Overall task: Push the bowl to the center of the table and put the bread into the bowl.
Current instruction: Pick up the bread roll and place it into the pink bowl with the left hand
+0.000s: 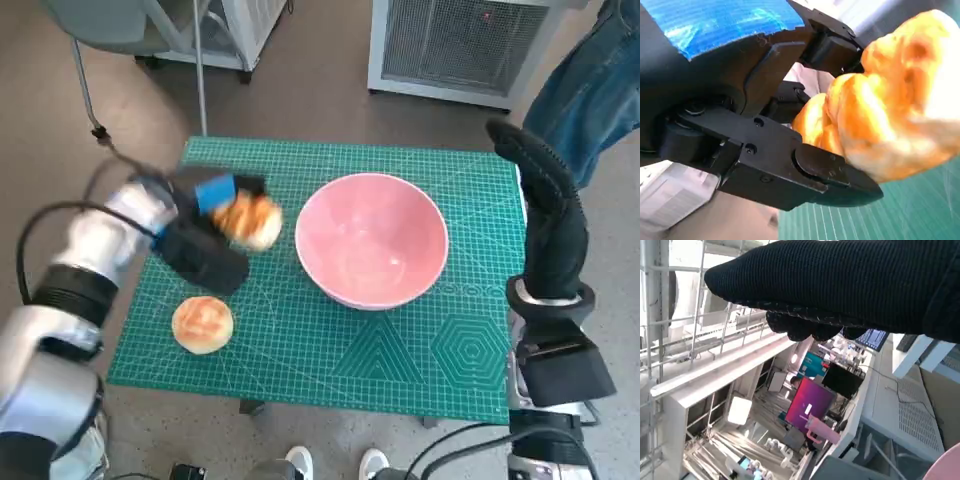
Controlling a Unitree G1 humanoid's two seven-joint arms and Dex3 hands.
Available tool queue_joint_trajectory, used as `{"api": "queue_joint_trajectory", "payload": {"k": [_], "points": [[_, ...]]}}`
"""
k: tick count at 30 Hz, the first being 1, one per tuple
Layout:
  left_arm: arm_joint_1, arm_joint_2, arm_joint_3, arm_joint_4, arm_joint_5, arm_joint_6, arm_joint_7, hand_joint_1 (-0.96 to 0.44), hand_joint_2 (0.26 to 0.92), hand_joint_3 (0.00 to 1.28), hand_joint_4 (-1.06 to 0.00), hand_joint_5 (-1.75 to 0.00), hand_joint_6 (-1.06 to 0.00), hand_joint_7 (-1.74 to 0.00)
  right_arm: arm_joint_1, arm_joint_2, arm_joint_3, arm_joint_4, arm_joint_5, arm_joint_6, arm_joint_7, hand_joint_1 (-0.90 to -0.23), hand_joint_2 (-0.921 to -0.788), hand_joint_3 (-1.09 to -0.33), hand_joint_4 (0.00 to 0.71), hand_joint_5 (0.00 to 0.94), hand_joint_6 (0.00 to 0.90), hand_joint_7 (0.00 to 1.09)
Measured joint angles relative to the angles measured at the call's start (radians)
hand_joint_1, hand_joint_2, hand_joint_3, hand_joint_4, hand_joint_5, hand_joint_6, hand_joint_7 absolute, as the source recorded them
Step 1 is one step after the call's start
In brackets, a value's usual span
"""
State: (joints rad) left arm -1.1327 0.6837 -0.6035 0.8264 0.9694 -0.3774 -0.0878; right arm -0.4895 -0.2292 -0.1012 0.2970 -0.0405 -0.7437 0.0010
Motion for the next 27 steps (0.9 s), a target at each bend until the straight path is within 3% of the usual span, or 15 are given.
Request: {"api": "queue_joint_trajectory", "payload": {"k": [7, 12, 13, 14, 15, 17, 20, 23, 25, 27], "points": [[-0.049, -0.003, 0.125, -0.202, -0.071, 0.055, -0.02, 0.0, 0.912, 0.03, -0.76, -1.06, -0.66, -1.16, 0.0, -0.001, -0.001, 0.001, 0.0, 0.001, 0.004, -0.629, -0.921, -0.85, 0.211, 0.007, -0.001, 0.58], [-0.05, -0.041, 0.147, -0.317, -0.071, 0.084, -0.023, 0.0, 0.909, 0.04, -0.78, -0.98, -0.66, -1.25, -0.001, -0.001, 0.0, 0.001, -0.001, 0.003, 0.004, -0.627, -0.921, -0.853, 0.21, 0.006, -0.001, 0.57], [-0.05, -0.051, 0.144, -0.332, -0.068, 0.085, -0.029, 0.0, 0.842, 0.17, -0.76, -1.01, -0.64, -1.3, -0.001, -0.001, 0.0, 0.001, -0.001, 0.003, 0.004, -0.627, -0.921, -0.853, 0.21, 0.006, -0.001, 0.57], [-0.05, -0.061, 0.139, -0.344, -0.065, 0.084, -0.036, 0.0, 0.708, 0.44, -0.73, -1.1, -0.61, -1.4, -0.001, -0.001, 0.001, 0.001, -0.001, 0.004, 0.004, -0.627, -0.921, -0.854, 0.21, 0.006, -0.001, 0.57], [-0.05, -0.071, 0.133, -0.354, -0.063, 0.083, -0.042, 0.0, 0.638, 0.58, -0.7, -1.19, -0.6, -1.41, -0.001, 0.0, 0.001, 0.0, -0.001, 0.005, 0.004, -0.627, -0.921, -0.854, 0.21, 0.006, -0.001, 0.57], [-0.05, -0.091, 0.118, -0.37, -0.06, 0.073, -0.061, 0.0, 0.628, 0.61, -0.67, -1.27, -0.6, -1.35, -0.001, 0.0, 0.002, 0.0, -0.001, 0.008, 0.006, -0.626, -0.921, -0.855, 0.21, 0.006, -0.001, 0.57], [-0.05, -0.12, 0.094, -0.376, -0.056, 0.06, -0.098, 0.0, 0.547, 0.79, -0.65, -1.32, -0.57, -1.46, -0.001, 0.0, 0.002, -0.002, -0.001, 0.009, 0.008, -0.624, -0.921, -0.855, 0.21, 0.006, -0.001, 0.57], [-0.05, -0.149, 0.067, -0.373, -0.04, 0.046, -0.124, 0.0, 0.547, 0.79, -0.66, -1.31, -0.54, -1.48, -0.001, -0.001, 0.001, -0.004, -0.001, 0.009, 0.01, -0.623, -0.921, -0.855, 0.21, 0.005, -0.001, 0.57], [-0.05, -0.17, 0.05, -0.36, -0.03, 0.029, -0.125, 0.0, 0.687, 0.53, -0.68, -1.25, -0.55, -1.35, 0.0, -0.001, 0.001, -0.006, -0.001, 0.009, 0.011, -0.623, -0.921, -0.855, 0.21, 0.006, -0.001, 0.57], [-0.05, -0.19, 0.036, -0.342, -0.028, 0.012, -0.124, 0.0, 0.748, 0.41, -0.69, -1.21, -0.56, -1.3, 0.0, -0.001, 0.0, -0.008, -0.001, 0.01, 0.011, -0.623, -0.921, -0.854, 0.211, 0.006, -0.001, 0.57]]}}
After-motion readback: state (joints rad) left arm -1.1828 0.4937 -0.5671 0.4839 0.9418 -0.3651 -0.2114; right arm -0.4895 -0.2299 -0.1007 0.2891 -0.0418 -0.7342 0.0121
